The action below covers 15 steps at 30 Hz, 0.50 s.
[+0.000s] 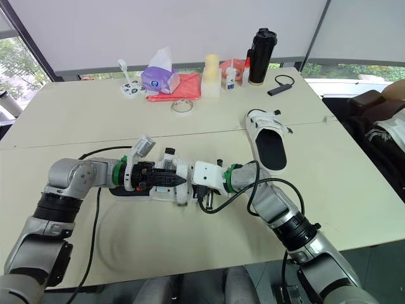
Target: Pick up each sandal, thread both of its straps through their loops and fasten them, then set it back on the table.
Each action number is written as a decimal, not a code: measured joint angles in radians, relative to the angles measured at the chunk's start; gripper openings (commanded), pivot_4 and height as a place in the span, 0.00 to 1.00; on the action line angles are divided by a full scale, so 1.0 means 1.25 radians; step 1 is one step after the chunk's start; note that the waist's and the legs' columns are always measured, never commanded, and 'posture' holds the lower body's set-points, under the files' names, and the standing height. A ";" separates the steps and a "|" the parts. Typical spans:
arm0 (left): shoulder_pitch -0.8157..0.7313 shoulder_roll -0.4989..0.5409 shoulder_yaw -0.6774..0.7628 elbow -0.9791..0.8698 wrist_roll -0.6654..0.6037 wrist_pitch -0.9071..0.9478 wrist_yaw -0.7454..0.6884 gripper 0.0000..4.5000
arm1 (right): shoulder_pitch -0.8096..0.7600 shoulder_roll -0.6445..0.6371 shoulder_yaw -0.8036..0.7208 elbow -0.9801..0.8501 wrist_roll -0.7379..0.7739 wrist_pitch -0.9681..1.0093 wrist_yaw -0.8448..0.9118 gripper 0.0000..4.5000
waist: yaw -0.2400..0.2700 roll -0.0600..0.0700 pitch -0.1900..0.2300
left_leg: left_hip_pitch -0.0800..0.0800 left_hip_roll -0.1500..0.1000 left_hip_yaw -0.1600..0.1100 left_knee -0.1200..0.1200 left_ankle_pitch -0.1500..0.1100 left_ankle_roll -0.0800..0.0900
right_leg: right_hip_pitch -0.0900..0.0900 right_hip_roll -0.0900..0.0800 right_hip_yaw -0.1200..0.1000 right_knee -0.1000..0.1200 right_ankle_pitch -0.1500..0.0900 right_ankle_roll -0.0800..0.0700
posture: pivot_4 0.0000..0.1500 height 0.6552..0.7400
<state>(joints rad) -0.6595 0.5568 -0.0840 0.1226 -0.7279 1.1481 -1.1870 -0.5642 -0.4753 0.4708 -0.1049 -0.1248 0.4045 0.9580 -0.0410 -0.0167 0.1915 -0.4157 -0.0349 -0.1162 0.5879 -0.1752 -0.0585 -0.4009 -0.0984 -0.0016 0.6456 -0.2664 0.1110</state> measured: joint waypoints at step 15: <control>-0.014 -0.013 0.019 0.014 -0.002 -0.021 0.028 1.00 | -0.001 0.002 0.000 0.001 -0.007 -0.005 0.004 0.00 | -0.001 0.000 0.000 | 0.000 0.000 0.000 0.000 0.000 0.000 | 0.000 0.000 0.000 0.000 0.001 0.001 | 1.00 1.00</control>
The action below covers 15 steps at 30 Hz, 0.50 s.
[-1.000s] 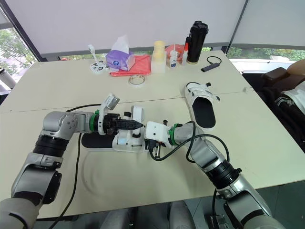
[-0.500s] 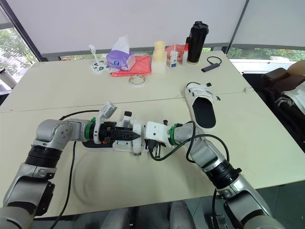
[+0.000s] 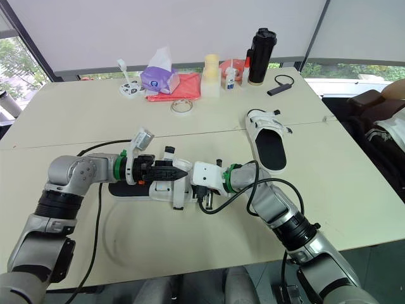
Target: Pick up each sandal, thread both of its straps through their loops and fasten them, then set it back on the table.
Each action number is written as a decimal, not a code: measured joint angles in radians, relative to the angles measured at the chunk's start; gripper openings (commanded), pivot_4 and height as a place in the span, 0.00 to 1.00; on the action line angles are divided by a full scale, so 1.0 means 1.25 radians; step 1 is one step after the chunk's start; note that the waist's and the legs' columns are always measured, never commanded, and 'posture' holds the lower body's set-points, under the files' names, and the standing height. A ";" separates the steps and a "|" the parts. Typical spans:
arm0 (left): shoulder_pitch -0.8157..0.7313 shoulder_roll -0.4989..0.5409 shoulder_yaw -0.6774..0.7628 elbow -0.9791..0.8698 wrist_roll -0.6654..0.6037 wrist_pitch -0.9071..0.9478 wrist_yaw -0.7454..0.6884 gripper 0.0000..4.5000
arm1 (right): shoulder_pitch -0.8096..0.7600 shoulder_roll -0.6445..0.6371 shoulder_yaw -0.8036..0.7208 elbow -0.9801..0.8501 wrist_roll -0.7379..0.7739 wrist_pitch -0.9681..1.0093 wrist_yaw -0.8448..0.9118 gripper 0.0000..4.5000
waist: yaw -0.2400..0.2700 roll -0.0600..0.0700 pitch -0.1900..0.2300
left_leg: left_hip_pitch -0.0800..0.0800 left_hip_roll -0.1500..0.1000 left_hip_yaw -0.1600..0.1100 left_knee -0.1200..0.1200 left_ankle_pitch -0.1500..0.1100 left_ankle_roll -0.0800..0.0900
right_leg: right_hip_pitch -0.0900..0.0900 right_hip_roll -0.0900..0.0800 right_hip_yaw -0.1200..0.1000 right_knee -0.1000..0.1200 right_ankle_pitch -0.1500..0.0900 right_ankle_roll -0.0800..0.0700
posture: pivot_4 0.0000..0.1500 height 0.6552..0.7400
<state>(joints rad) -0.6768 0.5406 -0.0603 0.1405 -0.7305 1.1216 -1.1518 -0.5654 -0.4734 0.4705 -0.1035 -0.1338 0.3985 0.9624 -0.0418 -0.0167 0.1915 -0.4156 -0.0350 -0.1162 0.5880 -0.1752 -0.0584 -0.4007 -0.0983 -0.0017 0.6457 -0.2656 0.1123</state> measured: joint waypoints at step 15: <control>0.091 0.070 -0.092 -0.114 0.043 -0.114 -0.079 1.00 | 0.000 0.000 0.000 -0.001 0.000 0.001 0.001 0.00 | 0.000 0.000 0.000 | 0.000 0.000 0.000 -0.001 0.000 0.000 | 0.000 0.000 0.000 -0.001 -0.001 -0.002 | 1.00 1.00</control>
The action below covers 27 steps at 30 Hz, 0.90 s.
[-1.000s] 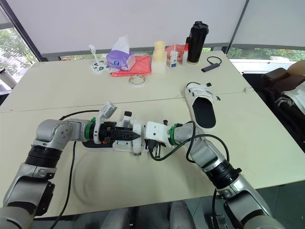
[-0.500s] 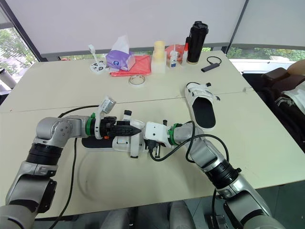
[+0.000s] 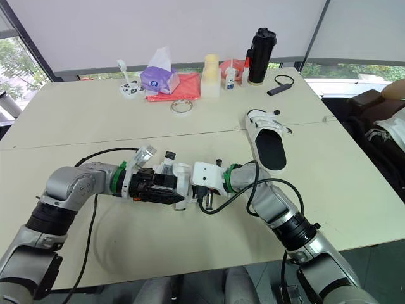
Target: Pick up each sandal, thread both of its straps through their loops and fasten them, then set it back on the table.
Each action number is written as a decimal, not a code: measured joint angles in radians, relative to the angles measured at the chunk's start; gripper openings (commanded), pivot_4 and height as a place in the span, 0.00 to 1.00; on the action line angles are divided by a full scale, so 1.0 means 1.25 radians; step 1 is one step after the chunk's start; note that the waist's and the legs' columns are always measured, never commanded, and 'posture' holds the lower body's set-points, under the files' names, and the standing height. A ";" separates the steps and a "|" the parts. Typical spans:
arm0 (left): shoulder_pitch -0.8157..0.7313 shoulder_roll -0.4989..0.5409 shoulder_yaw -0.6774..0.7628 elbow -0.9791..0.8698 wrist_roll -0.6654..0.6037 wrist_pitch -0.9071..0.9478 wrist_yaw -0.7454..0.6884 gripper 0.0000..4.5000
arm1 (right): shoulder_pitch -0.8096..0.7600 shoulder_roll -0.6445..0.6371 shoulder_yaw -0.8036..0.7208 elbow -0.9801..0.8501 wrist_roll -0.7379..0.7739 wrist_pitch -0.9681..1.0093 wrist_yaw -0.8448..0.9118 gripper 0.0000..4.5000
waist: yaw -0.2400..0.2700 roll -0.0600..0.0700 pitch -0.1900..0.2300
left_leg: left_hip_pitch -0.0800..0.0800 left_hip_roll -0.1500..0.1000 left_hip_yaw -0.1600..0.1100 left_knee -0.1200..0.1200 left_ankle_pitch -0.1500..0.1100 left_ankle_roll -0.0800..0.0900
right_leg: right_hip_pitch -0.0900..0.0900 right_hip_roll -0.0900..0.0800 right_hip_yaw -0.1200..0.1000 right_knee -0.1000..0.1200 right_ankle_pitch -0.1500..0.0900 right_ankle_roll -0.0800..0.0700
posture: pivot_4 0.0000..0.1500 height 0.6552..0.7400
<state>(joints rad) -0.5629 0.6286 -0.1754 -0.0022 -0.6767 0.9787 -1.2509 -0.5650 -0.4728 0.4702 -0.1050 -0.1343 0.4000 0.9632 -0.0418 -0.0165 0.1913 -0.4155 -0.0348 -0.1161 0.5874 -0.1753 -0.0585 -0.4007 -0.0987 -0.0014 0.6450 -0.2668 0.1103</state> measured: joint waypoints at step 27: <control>0.046 -0.008 -0.014 -0.018 0.044 -0.093 -0.006 0.01 | 0.002 0.001 0.001 -0.004 0.000 0.004 -0.003 0.00 | 0.000 0.000 0.000 | 0.000 0.000 0.000 -0.001 0.000 0.000 | 0.000 0.000 0.000 0.000 0.000 0.000 | 1.00 1.00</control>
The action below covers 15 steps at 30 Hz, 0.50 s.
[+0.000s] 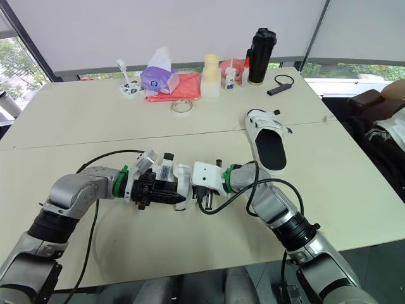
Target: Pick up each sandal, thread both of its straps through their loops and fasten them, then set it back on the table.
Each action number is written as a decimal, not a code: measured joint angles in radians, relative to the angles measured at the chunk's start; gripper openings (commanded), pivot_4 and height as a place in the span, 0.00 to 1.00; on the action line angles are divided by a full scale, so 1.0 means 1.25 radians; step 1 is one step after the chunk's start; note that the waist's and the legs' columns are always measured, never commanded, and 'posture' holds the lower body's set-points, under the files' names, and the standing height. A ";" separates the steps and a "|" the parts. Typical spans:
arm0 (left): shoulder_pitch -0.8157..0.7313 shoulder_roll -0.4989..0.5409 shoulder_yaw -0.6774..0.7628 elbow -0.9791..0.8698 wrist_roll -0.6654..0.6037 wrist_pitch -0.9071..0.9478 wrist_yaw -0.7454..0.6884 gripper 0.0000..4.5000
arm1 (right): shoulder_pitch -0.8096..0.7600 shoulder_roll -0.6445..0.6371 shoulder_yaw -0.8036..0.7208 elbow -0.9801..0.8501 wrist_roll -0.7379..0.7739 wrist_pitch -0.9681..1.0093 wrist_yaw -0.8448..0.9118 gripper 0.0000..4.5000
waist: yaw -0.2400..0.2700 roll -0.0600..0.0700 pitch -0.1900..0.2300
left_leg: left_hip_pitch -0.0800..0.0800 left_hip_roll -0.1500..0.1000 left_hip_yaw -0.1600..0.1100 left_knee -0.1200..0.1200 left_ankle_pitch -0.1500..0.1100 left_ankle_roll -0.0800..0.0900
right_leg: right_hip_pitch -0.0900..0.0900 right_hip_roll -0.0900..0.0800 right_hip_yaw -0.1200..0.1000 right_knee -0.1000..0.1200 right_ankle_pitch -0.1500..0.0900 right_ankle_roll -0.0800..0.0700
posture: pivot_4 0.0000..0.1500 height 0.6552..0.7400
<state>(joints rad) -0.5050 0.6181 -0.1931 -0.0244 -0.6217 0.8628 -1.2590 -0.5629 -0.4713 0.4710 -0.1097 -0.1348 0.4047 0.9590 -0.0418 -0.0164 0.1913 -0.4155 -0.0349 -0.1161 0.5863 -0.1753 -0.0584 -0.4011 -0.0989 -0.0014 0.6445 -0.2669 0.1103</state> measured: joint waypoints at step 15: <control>-0.041 -0.029 0.012 0.060 -0.001 -0.002 0.017 0.00 | 0.000 0.000 -0.002 0.001 -0.001 0.001 -0.001 0.00 | 0.003 0.000 0.000 | 0.000 0.000 0.000 0.000 0.000 0.000 | 0.000 0.000 0.000 0.000 0.000 0.000 | 1.00 1.00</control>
<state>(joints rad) -0.5562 0.5817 -0.1775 0.0503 -0.6225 0.8598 -1.2373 -0.5626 -0.4719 0.4685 -0.1083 -0.1360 0.4060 0.9574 -0.0383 -0.0166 0.1914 -0.4156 -0.0349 -0.1164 0.5865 -0.1753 -0.0584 -0.4010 -0.0988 -0.0018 0.6446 -0.2668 0.1104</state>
